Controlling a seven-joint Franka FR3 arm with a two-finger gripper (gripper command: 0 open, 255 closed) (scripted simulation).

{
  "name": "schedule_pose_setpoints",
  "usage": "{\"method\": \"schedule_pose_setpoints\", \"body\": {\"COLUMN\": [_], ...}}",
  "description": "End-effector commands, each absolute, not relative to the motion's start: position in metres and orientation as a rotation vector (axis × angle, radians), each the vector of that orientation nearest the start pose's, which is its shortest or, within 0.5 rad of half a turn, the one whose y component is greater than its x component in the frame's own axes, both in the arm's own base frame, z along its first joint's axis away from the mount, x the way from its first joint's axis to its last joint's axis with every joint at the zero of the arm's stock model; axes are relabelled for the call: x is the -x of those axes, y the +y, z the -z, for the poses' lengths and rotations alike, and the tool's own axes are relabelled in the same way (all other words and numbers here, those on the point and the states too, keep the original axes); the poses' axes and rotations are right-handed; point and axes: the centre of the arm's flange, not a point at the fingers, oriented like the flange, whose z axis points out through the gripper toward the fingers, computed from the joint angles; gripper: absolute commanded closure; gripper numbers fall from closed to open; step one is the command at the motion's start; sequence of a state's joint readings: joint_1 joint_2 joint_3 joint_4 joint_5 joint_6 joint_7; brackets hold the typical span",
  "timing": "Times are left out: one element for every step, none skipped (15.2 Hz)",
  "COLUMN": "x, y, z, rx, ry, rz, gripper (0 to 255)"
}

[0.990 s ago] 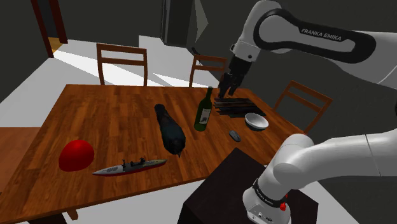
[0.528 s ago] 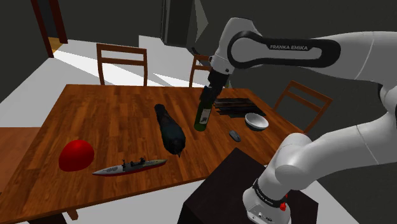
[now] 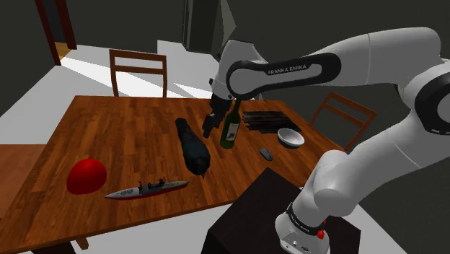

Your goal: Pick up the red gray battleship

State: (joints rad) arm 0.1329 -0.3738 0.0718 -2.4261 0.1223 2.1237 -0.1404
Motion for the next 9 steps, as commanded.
{"method": "schedule_pose_setpoints", "body": {"x": [-0.436, -0.441, -0.447, -0.452, -0.457, -0.462, -0.467, -0.471, -0.476], "y": [0.113, 0.122, 0.131, 0.139, 0.148, 0.157, 0.165, 0.174, 0.183], "z": [-0.432, -0.423, -0.415, -0.406, -0.397, -0.388, -0.38, -0.371, -0.362], "rx": [3.025, 3.023, 3.022, 3.02, 3.017, 3.015, 3.012, 3.009, 3.006], "ry": [-0.487, -0.516, -0.545, -0.574, -0.603, -0.632, -0.662, -0.691, -0.72], "rz": [0.112, 0.114, 0.116, 0.118, 0.12, 0.122, 0.124, 0.126, 0.128], "gripper": [0, 0, 0, 0, 0, 0, 0, 0, 0]}}
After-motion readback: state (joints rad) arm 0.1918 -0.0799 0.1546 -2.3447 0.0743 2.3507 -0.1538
